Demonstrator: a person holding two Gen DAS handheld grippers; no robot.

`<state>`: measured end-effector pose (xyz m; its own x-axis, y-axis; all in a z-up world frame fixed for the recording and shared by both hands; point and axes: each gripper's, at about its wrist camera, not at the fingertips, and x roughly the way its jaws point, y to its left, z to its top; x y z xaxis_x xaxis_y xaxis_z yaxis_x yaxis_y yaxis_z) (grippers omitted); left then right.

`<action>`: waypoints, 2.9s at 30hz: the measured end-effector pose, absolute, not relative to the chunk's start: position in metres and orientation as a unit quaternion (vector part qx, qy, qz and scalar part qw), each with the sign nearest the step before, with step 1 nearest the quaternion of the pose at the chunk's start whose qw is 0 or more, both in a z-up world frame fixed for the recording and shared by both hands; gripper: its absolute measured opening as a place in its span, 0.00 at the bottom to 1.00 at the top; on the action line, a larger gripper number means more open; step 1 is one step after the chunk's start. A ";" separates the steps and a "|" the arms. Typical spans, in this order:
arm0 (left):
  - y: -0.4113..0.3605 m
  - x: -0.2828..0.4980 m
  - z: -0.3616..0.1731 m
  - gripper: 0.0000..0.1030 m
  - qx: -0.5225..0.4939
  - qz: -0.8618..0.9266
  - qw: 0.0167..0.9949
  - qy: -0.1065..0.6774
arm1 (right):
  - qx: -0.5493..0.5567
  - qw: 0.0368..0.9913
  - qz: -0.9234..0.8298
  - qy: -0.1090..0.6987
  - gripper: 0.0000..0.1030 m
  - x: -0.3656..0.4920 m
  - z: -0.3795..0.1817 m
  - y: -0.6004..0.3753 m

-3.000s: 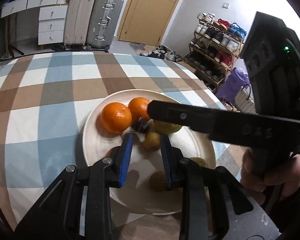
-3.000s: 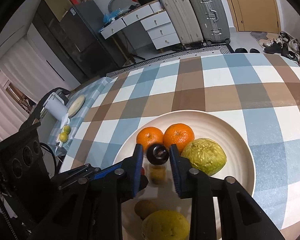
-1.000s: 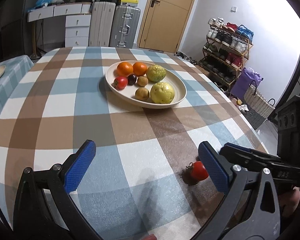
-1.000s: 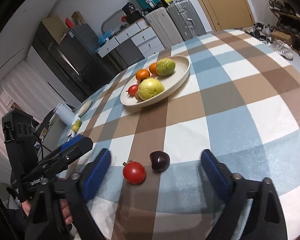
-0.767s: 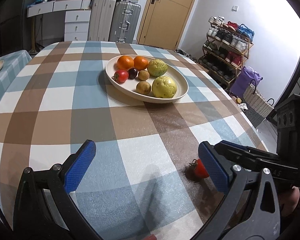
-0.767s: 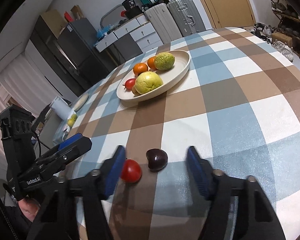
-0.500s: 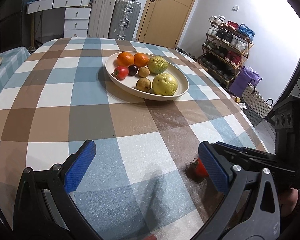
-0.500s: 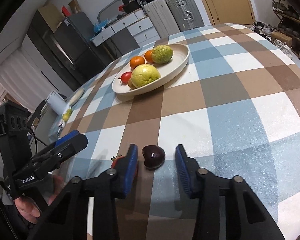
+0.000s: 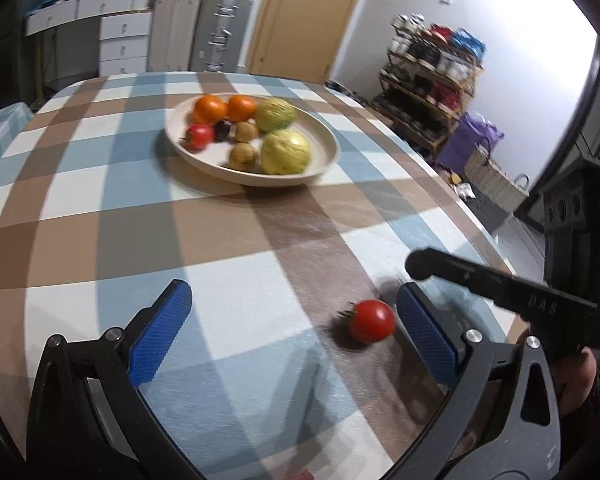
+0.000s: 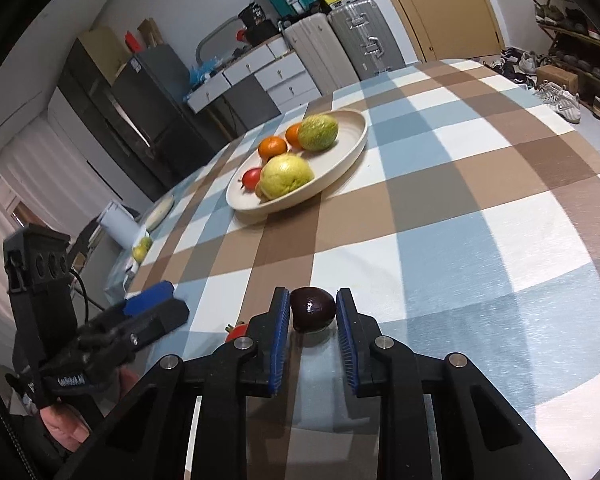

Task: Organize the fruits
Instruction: 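Grasp the dark plum with the right gripper while the left gripper grasps the red tomato, then carry the tomato and plum onto the cream plate and open both grippers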

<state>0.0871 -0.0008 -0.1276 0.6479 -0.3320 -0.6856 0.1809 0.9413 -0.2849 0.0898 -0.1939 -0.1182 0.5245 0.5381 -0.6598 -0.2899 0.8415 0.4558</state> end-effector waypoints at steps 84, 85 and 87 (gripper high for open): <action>0.001 0.319 -0.119 0.32 -0.097 -0.240 0.864 0.431 | 0.136 0.855 0.279 0.415 0.24 0.292 -0.113 -0.151; 0.001 0.319 -0.118 0.32 -0.094 -0.240 0.865 0.431 | 0.136 0.856 0.277 0.415 0.24 0.292 -0.113 -0.150; 0.001 0.317 -0.116 0.32 -0.089 -0.237 0.867 0.428 | 0.136 0.855 0.278 0.415 0.24 0.292 -0.112 -0.150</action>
<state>0.3170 0.0005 -0.1162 0.5204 -0.4876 -0.7010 0.3349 0.8717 -0.3577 0.2923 -0.1498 -0.1124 0.5005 0.5883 -0.6351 -0.3626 0.8086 0.4632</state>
